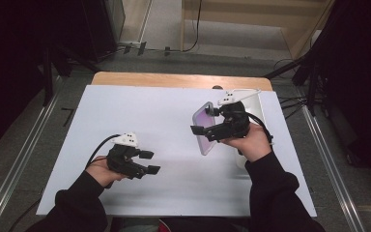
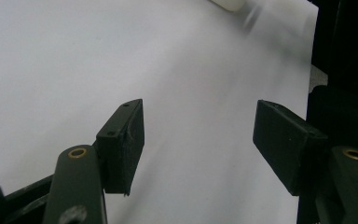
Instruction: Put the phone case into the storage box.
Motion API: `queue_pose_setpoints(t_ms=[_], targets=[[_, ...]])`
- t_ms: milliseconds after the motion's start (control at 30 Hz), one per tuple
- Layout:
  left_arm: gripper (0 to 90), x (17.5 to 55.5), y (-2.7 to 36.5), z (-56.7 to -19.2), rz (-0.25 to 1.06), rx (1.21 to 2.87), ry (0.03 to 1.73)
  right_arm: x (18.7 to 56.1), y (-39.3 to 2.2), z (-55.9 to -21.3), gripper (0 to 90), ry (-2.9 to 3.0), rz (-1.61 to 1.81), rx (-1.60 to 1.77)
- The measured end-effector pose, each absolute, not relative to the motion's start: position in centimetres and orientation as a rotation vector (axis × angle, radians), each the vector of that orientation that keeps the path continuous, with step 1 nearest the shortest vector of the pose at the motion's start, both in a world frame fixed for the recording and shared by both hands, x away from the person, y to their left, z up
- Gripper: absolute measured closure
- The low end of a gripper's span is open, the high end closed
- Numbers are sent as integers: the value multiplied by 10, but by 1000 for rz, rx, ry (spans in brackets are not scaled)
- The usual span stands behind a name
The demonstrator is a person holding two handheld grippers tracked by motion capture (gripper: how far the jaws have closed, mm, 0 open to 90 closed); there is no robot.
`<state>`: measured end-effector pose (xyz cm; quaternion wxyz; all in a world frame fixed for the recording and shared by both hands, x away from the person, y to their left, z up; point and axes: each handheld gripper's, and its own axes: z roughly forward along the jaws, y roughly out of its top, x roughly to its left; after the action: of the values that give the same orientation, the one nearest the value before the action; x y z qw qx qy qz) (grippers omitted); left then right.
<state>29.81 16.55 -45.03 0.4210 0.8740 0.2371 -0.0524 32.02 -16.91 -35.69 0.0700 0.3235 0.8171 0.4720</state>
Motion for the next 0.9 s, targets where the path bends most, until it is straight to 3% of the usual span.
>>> queue_pose_setpoints(t_ms=[900], targets=[[312, 286, 197, -459, -72, 2210, 644, 322, -201, -346, 148, 2383, 1393, 1059]])
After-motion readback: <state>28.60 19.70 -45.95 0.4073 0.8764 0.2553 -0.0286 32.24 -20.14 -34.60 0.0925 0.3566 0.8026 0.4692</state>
